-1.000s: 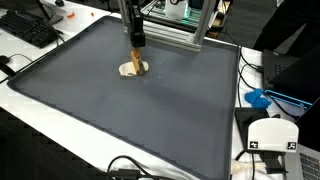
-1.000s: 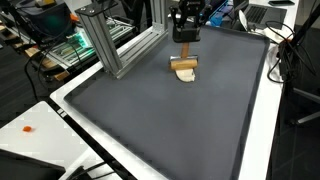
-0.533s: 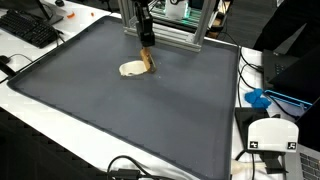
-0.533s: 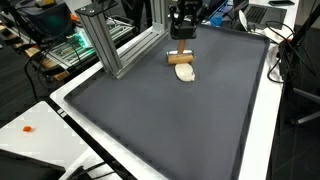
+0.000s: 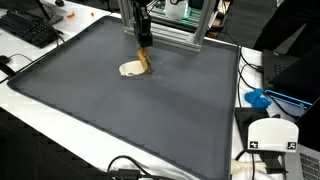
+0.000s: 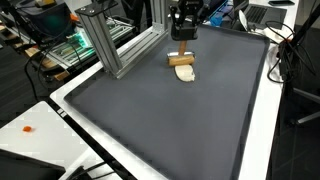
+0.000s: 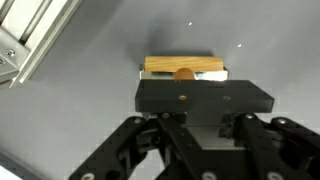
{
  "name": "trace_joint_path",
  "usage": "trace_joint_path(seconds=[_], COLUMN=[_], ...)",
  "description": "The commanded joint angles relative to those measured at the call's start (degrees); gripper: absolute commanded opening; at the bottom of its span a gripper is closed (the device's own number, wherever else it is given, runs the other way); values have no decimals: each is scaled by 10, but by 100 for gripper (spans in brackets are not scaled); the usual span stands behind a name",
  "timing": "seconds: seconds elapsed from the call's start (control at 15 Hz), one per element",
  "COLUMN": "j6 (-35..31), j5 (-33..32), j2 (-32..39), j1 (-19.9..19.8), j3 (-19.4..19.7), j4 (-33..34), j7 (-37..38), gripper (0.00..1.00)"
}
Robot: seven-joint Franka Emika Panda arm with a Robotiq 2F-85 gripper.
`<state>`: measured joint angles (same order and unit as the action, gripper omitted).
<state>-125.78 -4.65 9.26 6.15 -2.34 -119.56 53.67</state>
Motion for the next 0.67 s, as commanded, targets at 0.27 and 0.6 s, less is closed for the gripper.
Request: trace_joint_path(seconds=[0.27,0.6], j6=[-76,-110], j5=[-71,-108], j2=[15,21], j1=[5,4], j3=[12,23], j4=[-20,-23], j7=[40,78], gripper=[22,22])
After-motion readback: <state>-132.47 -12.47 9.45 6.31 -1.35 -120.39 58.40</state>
